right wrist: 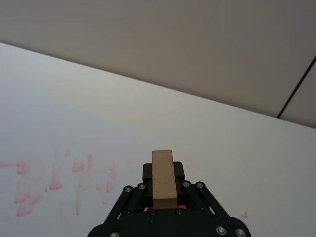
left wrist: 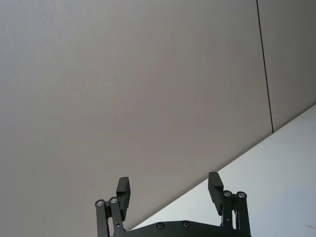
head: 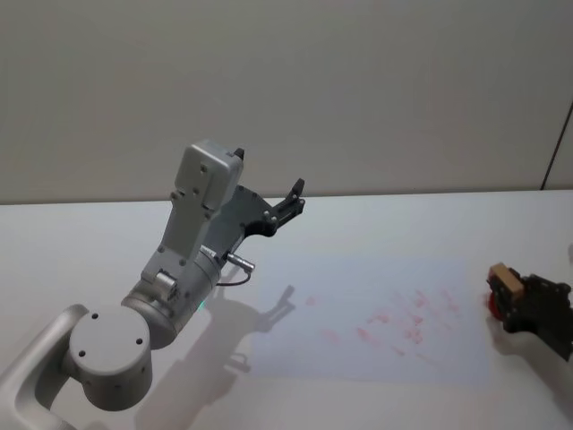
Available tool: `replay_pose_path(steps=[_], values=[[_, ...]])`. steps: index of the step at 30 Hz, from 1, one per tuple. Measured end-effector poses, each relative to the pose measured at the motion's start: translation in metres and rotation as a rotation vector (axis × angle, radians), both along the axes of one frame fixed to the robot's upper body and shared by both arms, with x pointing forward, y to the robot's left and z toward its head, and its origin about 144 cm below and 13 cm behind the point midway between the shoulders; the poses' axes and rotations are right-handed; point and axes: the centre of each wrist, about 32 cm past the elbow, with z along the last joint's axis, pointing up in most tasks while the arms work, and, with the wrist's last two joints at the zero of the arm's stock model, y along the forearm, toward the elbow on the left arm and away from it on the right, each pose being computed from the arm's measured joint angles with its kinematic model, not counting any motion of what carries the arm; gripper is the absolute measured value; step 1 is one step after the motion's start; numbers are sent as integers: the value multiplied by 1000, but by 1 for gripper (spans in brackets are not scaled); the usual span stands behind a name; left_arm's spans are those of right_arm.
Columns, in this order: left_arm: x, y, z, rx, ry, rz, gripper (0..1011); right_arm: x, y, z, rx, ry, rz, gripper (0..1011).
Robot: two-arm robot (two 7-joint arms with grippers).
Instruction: Use the one hand to pick up the stamp and affix it onto the A4 paper.
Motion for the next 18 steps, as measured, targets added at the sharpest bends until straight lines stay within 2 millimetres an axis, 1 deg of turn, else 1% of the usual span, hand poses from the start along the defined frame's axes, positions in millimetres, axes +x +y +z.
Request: replay_pose_path(steps=[8, 9, 12, 18], values=[[0, 0, 0, 0, 0, 0, 1001, 3, 20, 13, 53, -39, 62, 221], [0, 0, 0, 0, 0, 0, 1001, 3, 20, 13, 53, -39, 62, 221], [0, 0, 0, 0, 0, 0, 1001, 1, 29, 16, 69, -47, 100, 221], [0, 0, 0, 0, 0, 0, 1001, -6, 42, 17, 81, -42, 162, 221]])
